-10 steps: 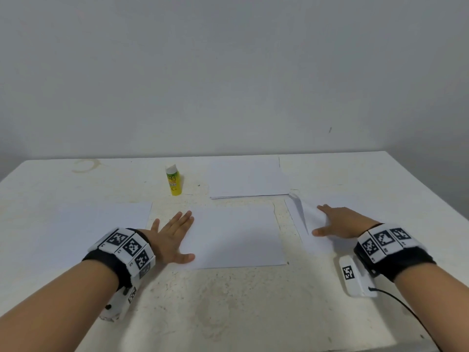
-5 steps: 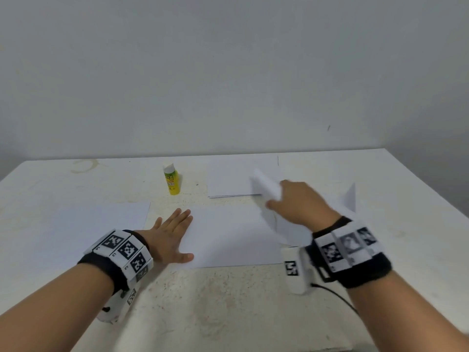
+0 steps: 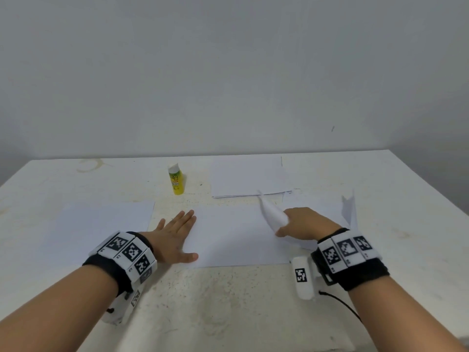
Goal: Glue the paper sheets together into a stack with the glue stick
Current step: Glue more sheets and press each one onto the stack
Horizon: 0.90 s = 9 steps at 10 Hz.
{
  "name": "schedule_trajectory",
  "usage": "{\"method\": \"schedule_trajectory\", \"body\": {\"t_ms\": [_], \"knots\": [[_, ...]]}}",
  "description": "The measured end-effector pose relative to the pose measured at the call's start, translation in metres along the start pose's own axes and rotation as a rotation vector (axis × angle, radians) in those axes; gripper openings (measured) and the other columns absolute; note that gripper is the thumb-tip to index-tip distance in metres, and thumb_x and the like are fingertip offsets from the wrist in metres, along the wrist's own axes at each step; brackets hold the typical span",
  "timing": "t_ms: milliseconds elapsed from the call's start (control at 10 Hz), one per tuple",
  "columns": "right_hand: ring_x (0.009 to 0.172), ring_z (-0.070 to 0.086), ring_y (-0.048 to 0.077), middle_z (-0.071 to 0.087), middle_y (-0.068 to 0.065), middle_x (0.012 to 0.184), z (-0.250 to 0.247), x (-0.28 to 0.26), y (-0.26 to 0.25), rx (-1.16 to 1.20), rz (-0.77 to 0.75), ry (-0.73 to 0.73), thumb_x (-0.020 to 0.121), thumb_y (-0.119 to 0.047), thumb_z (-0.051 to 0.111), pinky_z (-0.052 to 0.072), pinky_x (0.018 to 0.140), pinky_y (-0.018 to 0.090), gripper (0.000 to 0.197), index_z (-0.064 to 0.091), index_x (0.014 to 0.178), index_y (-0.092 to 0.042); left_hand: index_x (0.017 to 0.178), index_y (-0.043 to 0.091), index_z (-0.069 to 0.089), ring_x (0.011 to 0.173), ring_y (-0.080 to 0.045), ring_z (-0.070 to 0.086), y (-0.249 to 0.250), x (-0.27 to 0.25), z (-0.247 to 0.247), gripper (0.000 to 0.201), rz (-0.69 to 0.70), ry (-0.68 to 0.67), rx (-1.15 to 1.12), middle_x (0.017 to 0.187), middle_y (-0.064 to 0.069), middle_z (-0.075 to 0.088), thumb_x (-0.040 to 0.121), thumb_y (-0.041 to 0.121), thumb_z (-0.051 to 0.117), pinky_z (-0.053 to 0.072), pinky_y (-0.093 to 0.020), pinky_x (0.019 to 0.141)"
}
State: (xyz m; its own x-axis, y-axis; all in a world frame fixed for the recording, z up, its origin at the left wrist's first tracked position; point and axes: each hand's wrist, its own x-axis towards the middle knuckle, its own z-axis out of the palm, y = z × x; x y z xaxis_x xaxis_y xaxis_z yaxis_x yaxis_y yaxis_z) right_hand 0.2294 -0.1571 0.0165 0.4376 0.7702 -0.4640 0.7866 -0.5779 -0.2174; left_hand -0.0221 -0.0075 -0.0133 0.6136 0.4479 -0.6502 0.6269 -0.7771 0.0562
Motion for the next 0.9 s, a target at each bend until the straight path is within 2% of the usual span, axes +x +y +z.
{"method": "schedule_trajectory", "body": {"t_ms": [100,200,300,400,500,600,700,800,900], "knots": [[0.092,0.048,0.019,0.059,0.009,0.122,-0.015,-0.006,0.026,0.089,0.059,0.086,0.09,-0.037,0.062,0.036,0.068,0.024,0.044,0.056,0.124,-0.01,0.147,0.01,-0.025,0.144,-0.017,-0.026,-0.001,0.0,0.001,0.096,0.001,0.004,0.001,0.154,-0.002,-0.033,0.094,0.058,0.039,-0.007,-0.046,0.119],[0.085,0.048,0.02,0.062,0.012,0.115,-0.035,-0.015,0.048,0.236,0.114,0.371,0.094,-0.028,0.058,0.034,0.062,0.027,0.034,0.057,0.12,-0.007,0.147,0.01,-0.025,0.143,-0.017,-0.026,-0.001,0.001,0.001,0.095,0.002,-0.001,0.0,0.153,-0.001,-0.034,0.095,0.058,0.039,-0.008,-0.045,0.119],[0.083,0.048,0.023,0.063,0.013,0.112,-0.047,-0.02,0.058,0.214,0.114,0.576,0.094,-0.021,0.055,0.032,0.067,0.029,0.028,0.056,0.12,-0.009,0.147,0.01,-0.025,0.143,-0.017,-0.027,-0.002,0.002,0.002,0.095,0.003,-0.004,-0.004,0.153,-0.001,-0.034,0.095,0.058,0.039,-0.009,-0.045,0.118],[0.088,0.051,0.02,0.063,0.008,0.117,-0.042,-0.022,0.047,0.112,0.003,0.471,0.093,-0.019,0.058,0.034,0.072,0.026,0.037,0.053,0.13,-0.016,0.147,0.01,-0.026,0.143,-0.017,-0.027,-0.002,0.003,0.002,0.095,0.001,-0.001,-0.006,0.153,-0.001,-0.034,0.095,0.058,0.039,-0.009,-0.046,0.118],[0.09,0.05,0.014,0.062,0.004,0.121,-0.026,-0.02,0.025,0.112,-0.105,0.312,0.091,-0.025,0.062,0.036,0.075,0.024,0.041,0.053,0.131,-0.021,0.147,0.01,-0.026,0.143,-0.018,-0.027,-0.001,0.003,0.003,0.095,-0.002,-0.002,-0.007,0.153,-0.001,-0.034,0.095,0.058,0.038,-0.009,-0.046,0.118],[0.097,0.051,0.017,0.059,0.005,0.125,-0.011,-0.012,0.006,0.149,-0.144,0.179,0.09,-0.031,0.063,0.034,0.075,0.025,0.045,0.052,0.131,-0.017,0.147,0.01,-0.025,0.143,-0.018,-0.027,-0.002,0.004,0.003,0.095,-0.01,0.004,-0.006,0.154,-0.002,-0.034,0.095,0.058,0.039,-0.008,-0.047,0.118],[0.099,0.049,0.018,0.058,0.006,0.123,0.0,-0.003,-0.004,0.175,-0.115,0.075,0.091,-0.037,0.06,0.037,0.078,0.027,0.044,0.053,0.127,-0.013,0.147,0.01,-0.025,0.143,-0.018,-0.027,-0.001,0.003,0.003,0.096,-0.009,0.002,-0.009,0.153,-0.001,-0.034,0.095,0.058,0.039,-0.008,-0.046,0.118],[0.105,0.053,0.021,0.058,0.006,0.122,0.002,0.0,-0.004,0.269,-0.098,0.074,0.092,-0.038,0.059,0.04,0.083,0.028,0.042,0.054,0.126,-0.013,0.147,0.01,-0.026,0.143,-0.018,-0.027,-0.002,0.004,0.003,0.096,-0.006,0.007,-0.017,0.153,-0.001,-0.035,0.094,0.059,0.038,-0.008,-0.046,0.117],[0.099,0.054,0.022,0.059,0.006,0.112,0.001,0.0,-0.005,0.372,-0.105,0.045,0.092,-0.037,0.059,0.041,0.082,0.029,0.039,0.058,0.12,-0.011,0.147,0.01,-0.026,0.143,-0.018,-0.027,-0.002,0.004,0.003,0.096,-0.013,0.005,-0.03,0.153,-0.001,-0.035,0.094,0.058,0.039,-0.009,-0.046,0.117]]}}
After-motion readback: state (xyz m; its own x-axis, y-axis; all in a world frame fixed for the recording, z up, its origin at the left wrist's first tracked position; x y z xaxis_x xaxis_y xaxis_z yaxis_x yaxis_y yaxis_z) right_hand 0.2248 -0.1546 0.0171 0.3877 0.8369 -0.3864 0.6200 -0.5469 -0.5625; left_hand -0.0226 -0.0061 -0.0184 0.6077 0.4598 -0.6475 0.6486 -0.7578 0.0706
